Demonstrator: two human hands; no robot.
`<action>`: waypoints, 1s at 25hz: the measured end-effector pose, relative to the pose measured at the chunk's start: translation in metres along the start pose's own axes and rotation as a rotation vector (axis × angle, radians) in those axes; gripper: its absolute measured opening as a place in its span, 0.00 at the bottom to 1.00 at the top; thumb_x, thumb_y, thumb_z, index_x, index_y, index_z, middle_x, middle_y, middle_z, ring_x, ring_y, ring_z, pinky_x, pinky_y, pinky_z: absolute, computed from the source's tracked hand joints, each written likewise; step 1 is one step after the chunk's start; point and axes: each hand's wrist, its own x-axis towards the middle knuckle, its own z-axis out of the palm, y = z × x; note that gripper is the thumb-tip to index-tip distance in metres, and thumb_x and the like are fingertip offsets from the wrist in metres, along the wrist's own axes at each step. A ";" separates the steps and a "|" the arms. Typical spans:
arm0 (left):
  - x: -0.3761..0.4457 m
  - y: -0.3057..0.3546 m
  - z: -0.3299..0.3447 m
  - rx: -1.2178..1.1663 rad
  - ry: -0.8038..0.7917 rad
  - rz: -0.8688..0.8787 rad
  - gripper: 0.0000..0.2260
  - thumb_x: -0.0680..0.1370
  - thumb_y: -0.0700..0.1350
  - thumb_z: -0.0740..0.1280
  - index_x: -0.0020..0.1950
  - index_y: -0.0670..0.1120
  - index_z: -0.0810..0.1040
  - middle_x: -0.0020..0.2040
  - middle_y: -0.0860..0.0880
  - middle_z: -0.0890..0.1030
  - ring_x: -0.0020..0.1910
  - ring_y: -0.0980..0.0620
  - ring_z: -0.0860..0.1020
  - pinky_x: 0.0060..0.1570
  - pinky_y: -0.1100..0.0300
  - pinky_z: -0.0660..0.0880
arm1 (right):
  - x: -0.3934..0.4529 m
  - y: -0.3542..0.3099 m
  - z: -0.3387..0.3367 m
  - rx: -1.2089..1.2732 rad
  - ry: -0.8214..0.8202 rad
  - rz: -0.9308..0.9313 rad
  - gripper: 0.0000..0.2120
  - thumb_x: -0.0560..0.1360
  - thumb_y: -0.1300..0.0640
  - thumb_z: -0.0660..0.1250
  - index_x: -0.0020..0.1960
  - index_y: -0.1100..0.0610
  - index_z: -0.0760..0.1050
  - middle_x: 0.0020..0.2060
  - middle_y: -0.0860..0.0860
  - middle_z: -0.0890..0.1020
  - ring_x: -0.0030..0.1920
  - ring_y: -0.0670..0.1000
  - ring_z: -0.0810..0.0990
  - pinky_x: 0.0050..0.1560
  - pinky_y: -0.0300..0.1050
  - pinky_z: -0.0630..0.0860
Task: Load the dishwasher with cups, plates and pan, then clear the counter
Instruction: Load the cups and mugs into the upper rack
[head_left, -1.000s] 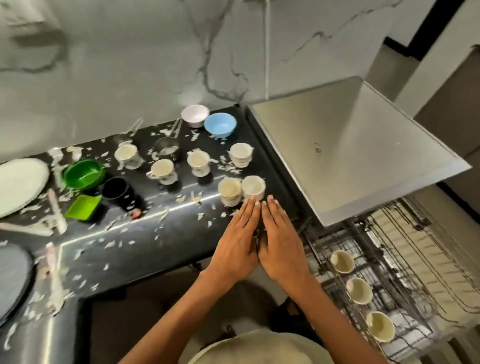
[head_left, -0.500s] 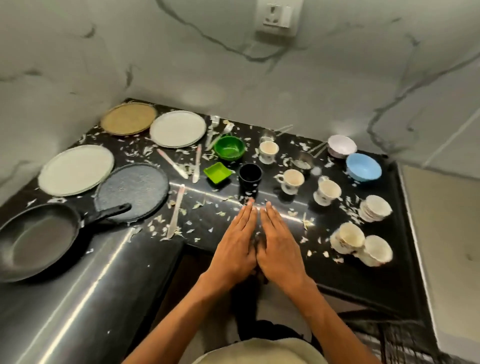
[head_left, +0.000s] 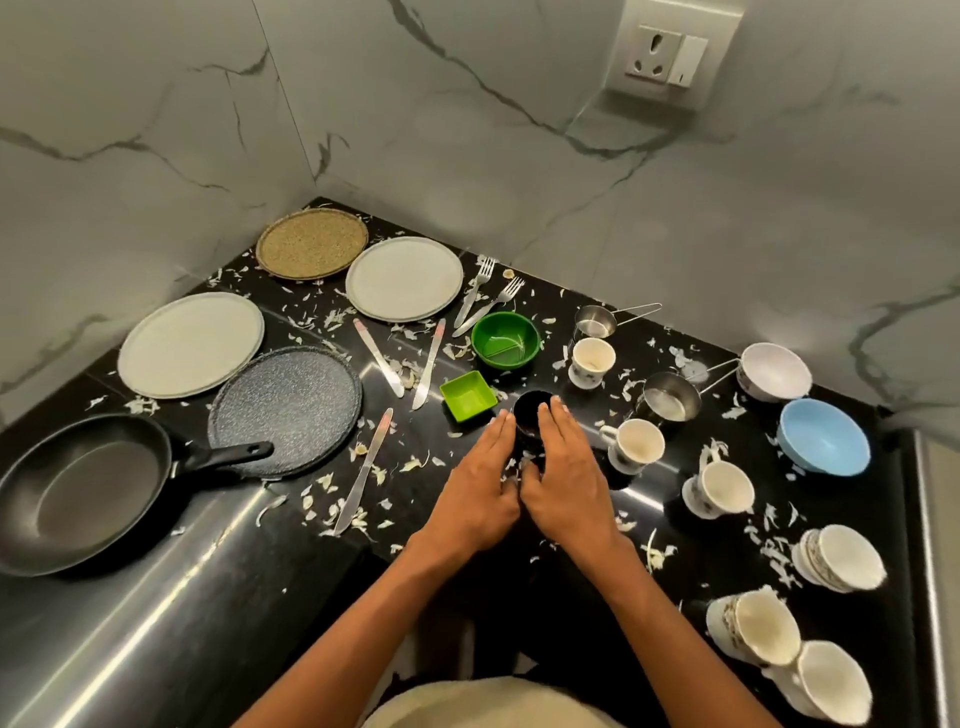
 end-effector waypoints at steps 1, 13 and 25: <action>0.007 0.000 0.003 -0.024 0.001 -0.023 0.34 0.76 0.36 0.62 0.81 0.44 0.55 0.81 0.48 0.57 0.79 0.58 0.52 0.77 0.65 0.49 | 0.009 0.006 -0.003 0.006 -0.009 0.022 0.35 0.78 0.60 0.64 0.81 0.60 0.55 0.81 0.54 0.56 0.81 0.50 0.52 0.80 0.47 0.52; 0.041 0.001 0.003 -0.231 0.085 -0.165 0.33 0.72 0.36 0.67 0.77 0.50 0.66 0.69 0.61 0.73 0.68 0.65 0.71 0.68 0.70 0.65 | 0.030 0.021 -0.005 0.251 0.074 0.202 0.27 0.73 0.67 0.65 0.72 0.59 0.73 0.65 0.53 0.77 0.66 0.53 0.75 0.70 0.47 0.70; 0.048 -0.006 -0.002 -0.443 0.013 -0.234 0.32 0.72 0.33 0.67 0.68 0.63 0.73 0.50 0.71 0.80 0.48 0.67 0.77 0.51 0.69 0.74 | 0.029 0.008 -0.003 0.536 0.008 0.498 0.24 0.70 0.71 0.65 0.58 0.47 0.81 0.42 0.48 0.86 0.35 0.40 0.82 0.37 0.35 0.78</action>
